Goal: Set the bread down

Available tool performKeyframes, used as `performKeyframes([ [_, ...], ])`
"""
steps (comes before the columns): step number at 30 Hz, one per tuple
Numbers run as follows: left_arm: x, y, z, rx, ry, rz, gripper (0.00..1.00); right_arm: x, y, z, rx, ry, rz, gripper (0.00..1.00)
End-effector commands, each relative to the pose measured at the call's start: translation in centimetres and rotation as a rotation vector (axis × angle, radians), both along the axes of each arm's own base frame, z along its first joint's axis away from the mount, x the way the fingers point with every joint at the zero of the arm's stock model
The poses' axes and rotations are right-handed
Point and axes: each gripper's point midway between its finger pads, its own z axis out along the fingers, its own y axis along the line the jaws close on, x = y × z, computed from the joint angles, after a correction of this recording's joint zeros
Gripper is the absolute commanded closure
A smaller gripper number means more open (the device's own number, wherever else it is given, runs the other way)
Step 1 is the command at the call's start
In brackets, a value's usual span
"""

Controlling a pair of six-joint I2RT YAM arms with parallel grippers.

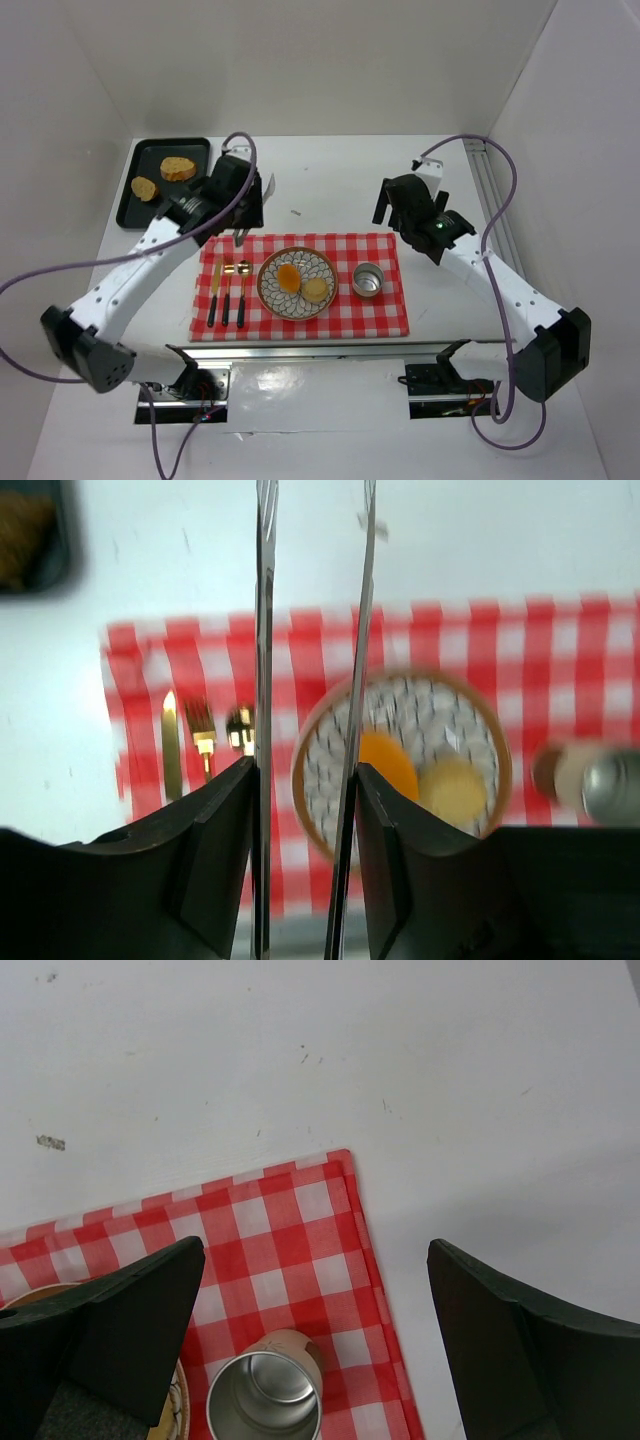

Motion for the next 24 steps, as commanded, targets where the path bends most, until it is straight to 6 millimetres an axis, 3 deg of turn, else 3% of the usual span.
performKeyframes([
  [1,8.5,0.6,3.0,-0.007,-0.231,0.129,0.46,-0.5,-0.5,0.9,0.003,-0.027,-0.019,0.00],
  [2,10.6,0.2,1.5,0.017,-0.217,0.131,0.46,-0.5,-0.5,0.9,0.003,-0.027,-0.019,0.00],
  [5,15.0,0.4,1.5,-0.018,-0.230,0.164,0.47,-0.8,-0.8,0.5,-0.013,-0.015,-0.027,0.00],
  [7,18.5,0.1,-2.0,0.002,-0.174,0.178,0.47,-0.7,-1.0,0.5,-0.018,-0.018,-0.034,0.00],
  [8,18.8,-0.1,-0.9,-0.009,-0.195,0.179,0.47,-0.7,-1.0,0.5,-0.018,-0.018,-0.034,0.00],
  [9,19.9,0.3,-1.4,0.000,-0.202,0.184,0.47,-0.8,-1.3,0.2,-0.015,-0.012,-0.048,0.00],
  [10,21.2,0.5,-3.1,0.012,-0.180,0.195,0.47,-0.8,-1.3,0.2,-0.015,-0.012,-0.048,0.00],
  [11,22.1,0.8,-3.1,0.014,-0.190,0.212,0.46,-0.8,-1.3,0.2,-0.015,-0.012,-0.048,0.00],
  [13,23.6,1.7,-4.2,0.031,-0.193,0.247,0.45,-0.8,-1.2,0.1,-0.010,-0.009,-0.041,0.00],
  [14,24.3,1.8,-6.1,0.053,-0.175,0.258,0.45,-0.8,-1.2,0.1,-0.010,-0.009,-0.041,0.00],
  [18,26.6,1.2,-7.7,0.060,-0.182,0.269,0.44,-0.8,-1.1,-0.6,-0.013,0.007,-0.046,0.00],
  [19,26.9,0.9,-9.9,0.073,-0.140,0.259,0.44,-0.7,-1.1,-0.9,-0.019,0.016,-0.047,0.00],
  [20,26.9,0.9,-10.6,0.084,-0.119,0.257,0.42,-0.9,-1.2,-1.0,-0.023,0.024,-0.046,0.00],
  [22,27.5,1.2,-12.4,0.072,-0.072,0.260,0.35,-0.8,-1.3,-1.0,-0.028,0.027,-0.059,0.00],
  [24,27.3,0.8,-13.6,0.066,-0.033,0.250,0.21,-1.0,-1.4,-0.9,-0.027,0.036,-0.065,0.00],
])
